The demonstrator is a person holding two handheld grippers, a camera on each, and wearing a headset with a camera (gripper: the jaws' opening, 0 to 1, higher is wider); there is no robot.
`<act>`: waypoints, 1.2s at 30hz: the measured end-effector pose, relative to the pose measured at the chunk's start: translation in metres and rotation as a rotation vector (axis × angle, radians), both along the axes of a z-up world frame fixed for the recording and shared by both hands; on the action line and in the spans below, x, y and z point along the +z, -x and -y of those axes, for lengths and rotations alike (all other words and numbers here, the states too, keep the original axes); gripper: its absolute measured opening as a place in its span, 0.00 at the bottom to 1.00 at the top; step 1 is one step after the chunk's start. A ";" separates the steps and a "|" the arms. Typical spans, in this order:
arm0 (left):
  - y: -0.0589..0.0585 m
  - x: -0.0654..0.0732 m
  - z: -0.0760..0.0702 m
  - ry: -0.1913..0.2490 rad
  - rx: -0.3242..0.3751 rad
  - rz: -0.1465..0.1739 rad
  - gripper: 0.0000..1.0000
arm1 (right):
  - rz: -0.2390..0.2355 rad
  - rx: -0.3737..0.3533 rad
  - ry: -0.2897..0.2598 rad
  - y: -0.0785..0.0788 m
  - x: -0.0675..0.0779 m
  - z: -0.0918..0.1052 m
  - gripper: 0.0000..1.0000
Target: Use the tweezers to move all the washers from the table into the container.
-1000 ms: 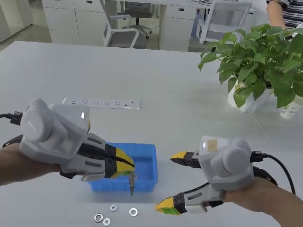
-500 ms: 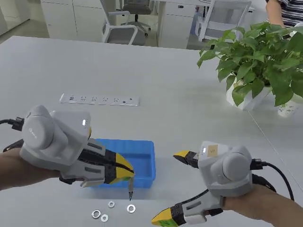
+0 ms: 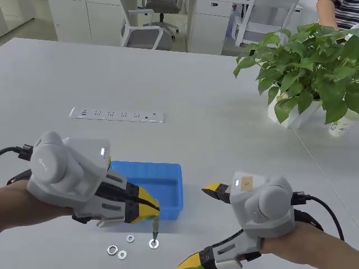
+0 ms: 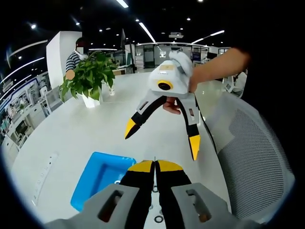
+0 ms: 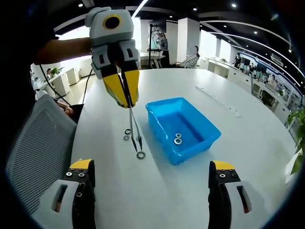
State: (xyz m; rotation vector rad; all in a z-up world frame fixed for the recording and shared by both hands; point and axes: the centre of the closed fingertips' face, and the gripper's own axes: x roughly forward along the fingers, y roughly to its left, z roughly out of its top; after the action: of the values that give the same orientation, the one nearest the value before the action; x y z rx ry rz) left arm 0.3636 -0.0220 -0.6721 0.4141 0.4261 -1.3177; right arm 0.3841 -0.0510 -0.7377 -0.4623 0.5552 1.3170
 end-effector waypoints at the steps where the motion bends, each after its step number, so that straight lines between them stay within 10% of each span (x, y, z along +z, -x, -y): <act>1: 0.000 -0.001 0.000 0.000 -0.001 -0.001 0.05 | -0.004 0.000 0.001 0.001 -0.001 0.000 1.00; 36: -0.002 -0.023 0.001 -0.032 -0.023 -0.007 0.05 | -0.028 0.038 0.016 0.014 -0.013 -0.001 0.91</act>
State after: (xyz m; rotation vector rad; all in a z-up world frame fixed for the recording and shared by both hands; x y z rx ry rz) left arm 0.3654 -0.0231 -0.6949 0.4421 0.4499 -1.3369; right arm 0.3696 -0.0505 -0.7509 -0.4707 0.5829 1.3575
